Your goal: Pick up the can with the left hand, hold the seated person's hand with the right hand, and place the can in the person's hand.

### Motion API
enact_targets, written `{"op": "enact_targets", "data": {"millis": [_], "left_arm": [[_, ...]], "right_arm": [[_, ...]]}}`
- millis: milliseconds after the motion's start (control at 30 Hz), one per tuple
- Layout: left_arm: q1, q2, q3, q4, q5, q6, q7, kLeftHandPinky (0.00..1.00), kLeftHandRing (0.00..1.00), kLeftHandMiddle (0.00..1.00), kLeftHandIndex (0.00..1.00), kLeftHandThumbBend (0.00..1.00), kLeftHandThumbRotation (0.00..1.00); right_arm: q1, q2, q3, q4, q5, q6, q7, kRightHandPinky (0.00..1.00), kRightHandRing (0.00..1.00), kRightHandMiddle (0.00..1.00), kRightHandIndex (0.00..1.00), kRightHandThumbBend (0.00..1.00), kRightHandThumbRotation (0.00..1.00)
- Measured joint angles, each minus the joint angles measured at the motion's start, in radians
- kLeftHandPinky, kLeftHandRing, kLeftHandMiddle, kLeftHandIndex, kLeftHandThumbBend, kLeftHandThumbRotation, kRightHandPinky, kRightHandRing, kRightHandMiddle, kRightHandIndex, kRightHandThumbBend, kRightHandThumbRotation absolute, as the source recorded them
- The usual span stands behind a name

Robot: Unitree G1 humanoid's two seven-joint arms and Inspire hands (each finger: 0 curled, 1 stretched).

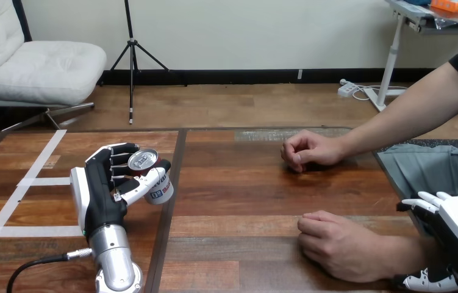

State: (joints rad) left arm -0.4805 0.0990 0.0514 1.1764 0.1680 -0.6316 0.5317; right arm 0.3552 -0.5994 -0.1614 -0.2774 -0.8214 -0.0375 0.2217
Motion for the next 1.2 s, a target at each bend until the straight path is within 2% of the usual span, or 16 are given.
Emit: {"op": "enact_targets", "data": {"millis": [533,767,1200], "left_arm": [[0.000,0.000,0.001,0.000,0.000,0.000,0.000,0.44,0.51,0.54,0.53,0.65,0.00],[0.000,0.000,0.001,0.000,-0.001,0.000,0.000,0.44,0.51,0.54,0.53,0.65,0.00],[0.000,0.000,0.001,-0.001,0.000,0.000,0.003,0.44,0.51,0.54,0.53,0.64,0.00]], "right_arm": [[-0.040,-0.003,0.022,0.058,-0.001,-0.030,0.000,0.92,0.88,0.88,0.81,0.75,0.17],[-0.062,-0.019,0.042,0.088,-0.002,-0.047,-0.007,0.89,0.86,0.87,0.81,0.76,0.15],[-0.122,-0.036,0.086,0.162,-0.005,-0.052,-0.015,0.82,0.84,0.85,0.80,0.79,0.06]]}}
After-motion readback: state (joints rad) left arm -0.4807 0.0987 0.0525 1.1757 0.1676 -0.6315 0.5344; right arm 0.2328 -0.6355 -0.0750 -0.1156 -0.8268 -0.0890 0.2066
